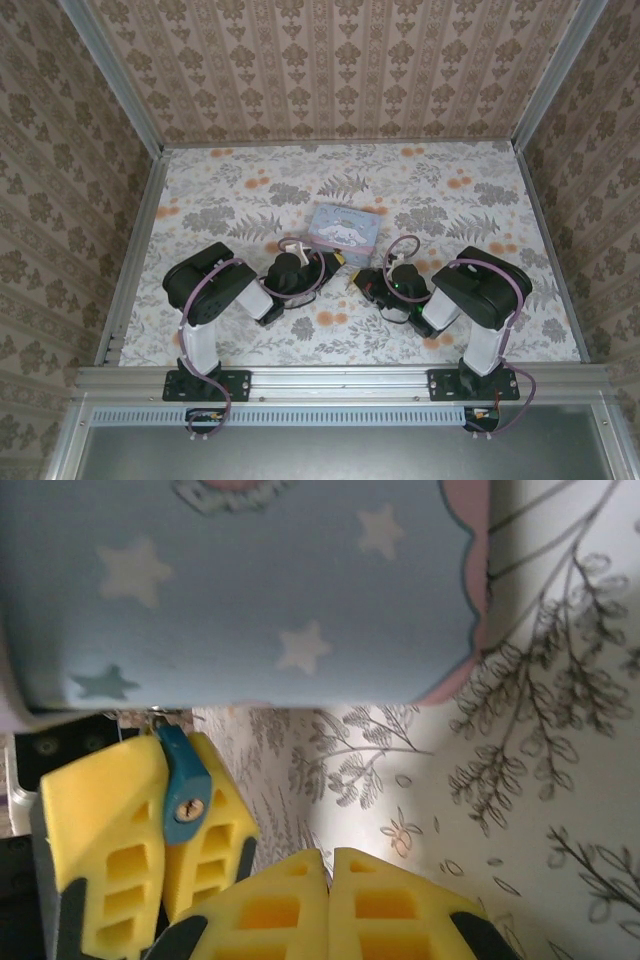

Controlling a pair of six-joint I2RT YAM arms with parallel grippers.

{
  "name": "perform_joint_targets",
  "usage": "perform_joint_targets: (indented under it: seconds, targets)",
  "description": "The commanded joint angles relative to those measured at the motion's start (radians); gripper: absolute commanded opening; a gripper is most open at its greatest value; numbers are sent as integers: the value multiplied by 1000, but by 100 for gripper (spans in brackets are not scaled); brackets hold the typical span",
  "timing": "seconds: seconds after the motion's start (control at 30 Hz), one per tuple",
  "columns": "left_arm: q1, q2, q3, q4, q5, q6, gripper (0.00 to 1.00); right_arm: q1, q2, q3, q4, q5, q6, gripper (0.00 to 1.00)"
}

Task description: Unlock a padlock with a key

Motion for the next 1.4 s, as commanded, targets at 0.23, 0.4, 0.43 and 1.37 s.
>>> perform_joint_targets:
  seconds: [0.23,0.4,0.43,1.37]
  targets:
    - [5,-16,28,37,-15,-16,0,8,-6,35,36,39,17,0]
    - [5,-13,28,37,-16,-13,0,11,-15,51,20,36,18,0]
    - [6,-13,28,38,-18,-13,0,11,-17,55,16,35,18,0]
    - [5,2,22,38,-23,-3,0,9,-91,56,-80,39,-5,0]
